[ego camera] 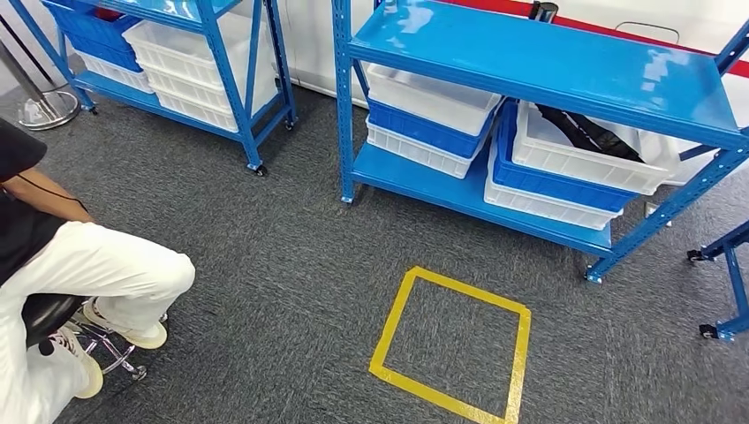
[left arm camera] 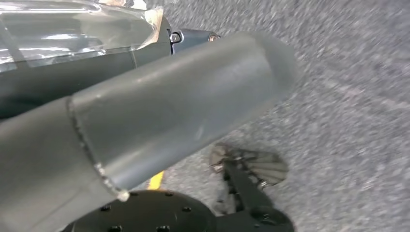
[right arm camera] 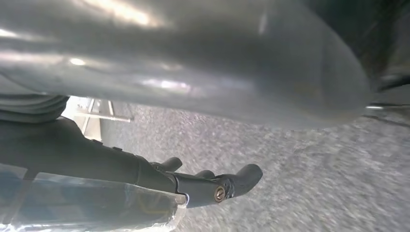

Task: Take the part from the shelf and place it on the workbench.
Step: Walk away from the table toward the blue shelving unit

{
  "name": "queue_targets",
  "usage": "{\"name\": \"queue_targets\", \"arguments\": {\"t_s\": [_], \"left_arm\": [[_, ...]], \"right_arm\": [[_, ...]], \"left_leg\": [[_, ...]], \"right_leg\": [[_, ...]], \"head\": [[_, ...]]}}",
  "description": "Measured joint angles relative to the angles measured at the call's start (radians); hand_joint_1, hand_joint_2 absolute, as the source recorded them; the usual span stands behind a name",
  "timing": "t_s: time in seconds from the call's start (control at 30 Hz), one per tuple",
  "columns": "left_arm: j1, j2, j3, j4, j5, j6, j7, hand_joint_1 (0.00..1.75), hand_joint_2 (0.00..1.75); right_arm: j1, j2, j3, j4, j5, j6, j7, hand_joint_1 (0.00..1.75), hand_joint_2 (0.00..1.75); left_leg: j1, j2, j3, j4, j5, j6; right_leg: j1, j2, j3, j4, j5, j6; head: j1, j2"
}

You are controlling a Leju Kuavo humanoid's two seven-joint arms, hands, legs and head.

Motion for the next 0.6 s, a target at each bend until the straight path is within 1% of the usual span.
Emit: {"name": "queue_targets", "arguments": {"t_s": [0.03,0.07,0.1,0.13,0.17,0.2,0.23,0.27,0.3,0.33,0.37,0.4,0.43,0.47,0.5,0.53,0.57,0.6], "left_arm": [[0.001,0.000,0.000,0.000,0.000,0.002,0.000,0.00,0.00],[0.002,-0.001,0.000,0.000,0.000,0.007,0.000,0.00,0.00],[0.002,-0.001,0.000,0.000,0.000,0.013,0.001,0.00,0.00],[0.001,-0.003,0.000,0.000,-0.001,0.021,0.002,0.00,0.00],[-0.001,-0.005,0.000,0.000,-0.001,0.028,0.002,0.00,0.00],[-0.002,-0.007,0.000,0.000,-0.001,0.032,0.003,0.00,0.00],[-0.003,-0.008,0.000,0.000,-0.001,0.035,0.003,0.00,0.00],[-0.005,-0.009,0.000,0.000,0.000,0.035,0.003,0.00,0.00],[-0.005,-0.009,0.000,0.000,0.000,0.036,0.003,0.00,0.00],[-0.005,-0.008,0.000,0.000,0.000,0.036,0.003,0.00,0.00],[-0.005,-0.007,0.000,0.000,0.000,0.037,0.003,0.00,0.00],[-0.004,-0.006,0.000,0.000,0.000,0.039,0.004,0.00,0.00],[-0.004,-0.005,0.000,0.000,0.000,0.041,0.004,0.00,0.00],[-0.003,-0.004,0.000,0.000,0.000,0.043,0.004,0.00,0.00],[-0.002,-0.003,0.000,0.000,0.000,0.045,0.004,0.00,0.00],[-0.001,-0.003,0.000,0.000,0.000,0.047,0.004,0.00,0.00],[0.001,-0.002,0.000,0.000,0.000,0.048,0.004,0.00,0.00],[0.003,-0.002,0.000,0.000,0.000,0.049,0.005,0.00,0.00]], "right_arm": [[0.002,-0.001,0.000,0.001,0.000,0.000,-0.001,0.00,0.00],[0.002,-0.001,0.000,0.002,0.000,0.000,-0.001,0.00,0.00],[0.002,-0.001,0.000,0.003,0.000,-0.001,-0.002,0.00,0.00],[0.001,0.000,0.000,0.003,0.001,-0.001,-0.003,0.00,0.00],[-0.002,0.000,0.000,0.003,0.000,-0.002,-0.003,0.00,0.00],[-0.004,0.001,0.000,0.003,0.000,-0.004,-0.003,0.00,0.00],[-0.007,0.001,-0.001,0.003,-0.001,-0.005,-0.003,0.00,0.00],[-0.010,0.000,-0.001,0.003,-0.003,-0.006,-0.002,0.00,0.00],[-0.013,0.000,-0.002,0.003,-0.005,-0.007,-0.002,0.00,0.00],[-0.014,-0.001,-0.003,0.003,-0.007,-0.008,-0.002,0.00,0.00],[-0.014,-0.001,-0.004,0.003,-0.009,-0.008,-0.002,0.00,0.00],[-0.012,0.000,-0.004,0.003,-0.010,-0.008,-0.001,0.00,0.00],[-0.010,0.000,-0.005,0.003,-0.010,-0.007,-0.001,0.00,0.00],[-0.008,0.000,-0.005,0.003,-0.010,-0.007,-0.001,0.00,0.00],[-0.007,0.000,-0.006,0.003,-0.010,-0.007,0.000,0.00,0.00],[-0.007,0.000,-0.007,0.003,-0.010,-0.007,0.000,0.00,0.00],[-0.008,0.001,-0.007,0.003,-0.010,-0.007,0.000,0.00,0.00],[-0.010,0.002,-0.007,0.003,-0.010,-0.007,0.000,0.00,0.00]], "left_leg": [[-0.006,-0.002,0.019,-0.001,-0.017,0.001],[-0.010,-0.002,0.035,-0.002,-0.034,-0.001],[-0.012,-0.004,0.053,-0.001,-0.046,-0.003],[-0.015,-0.005,0.070,0.005,-0.054,-0.006],[-0.015,-0.003,0.077,0.018,-0.055,-0.010],[-0.014,0.000,0.076,0.043,-0.054,-0.014],[-0.013,0.003,0.060,0.080,-0.058,-0.018],[-0.011,0.005,0.034,0.126,-0.074,-0.023],[-0.008,0.006,0.000,0.179,-0.102,-0.029],[-0.005,0.006,-0.038,0.228,-0.139,-0.034],[-0.001,0.006,-0.073,0.263,-0.171,-0.039],[0.002,0.006,-0.100,0.277,-0.187,-0.043],[0.005,0.006,-0.116,0.265,-0.179,-0.047],[0.007,0.002,-0.120,0.226,-0.142,-0.049],[0.010,-0.011,-0.118,0.170,-0.082,-0.051],[0.012,-0.030,-0.118,0.114,-0.028,-0.050],[0.013,-0.048,-0.117,0.074,0.007,-0.047],[0.013,-0.062,-0.117,0.050,0.031,-0.042]], "right_leg": [[0.010,0.000,-0.008,-0.050,0.074,0.002],[0.019,-0.001,-0.006,-0.087,0.144,-0.001],[0.025,-0.001,0.001,-0.111,0.198,-0.008],[0.026,0.001,0.012,-0.121,0.224,-0.020],[0.024,0.003,0.030,-0.126,0.234,-0.033],[0.020,0.006,0.044,-0.132,0.240,-0.045],[0.016,0.009,0.056,-0.137,0.240,-0.054],[0.014,0.013,0.068,-0.141,0.235,-0.062],[0.014,0.018,0.074,-0.142,0.230,-0.069],[0.014,0.025,0.077,-0.142,0.225,-0.073],[0.013,0.034,0.082,-0.142,0.219,-0.076],[0.012,0.043,0.088,-0.142,0.212,-0.076],[0.010,0.054,0.095,-0.142,0.205,-0.073],[0.007,0.066,0.105,-0.142,0.198,-0.069],[0.005,0.077,0.112,-0.142,0.191,-0.065],[0.004,0.089,0.120,-0.139,0.183,-0.059],[0.004,0.102,0.123,-0.137,0.176,-0.053],[0.007,0.114,0.122,-0.135,0.169,-0.047]], "head": [[-0.002,0.000],[-0.002,0.000],[-0.004,0.000],[-0.004,0.000],[-0.004,0.000],[-0.004,0.000],[-0.004,0.000],[-0.004,0.000],[-0.004,0.000],[-0.004,0.000],[-0.004,0.000],[-0.004,0.000],[-0.004,0.000],[-0.004,0.000],[-0.004,0.000],[-0.005,0.000],[-0.005,0.000],[-0.006,0.000]]}}
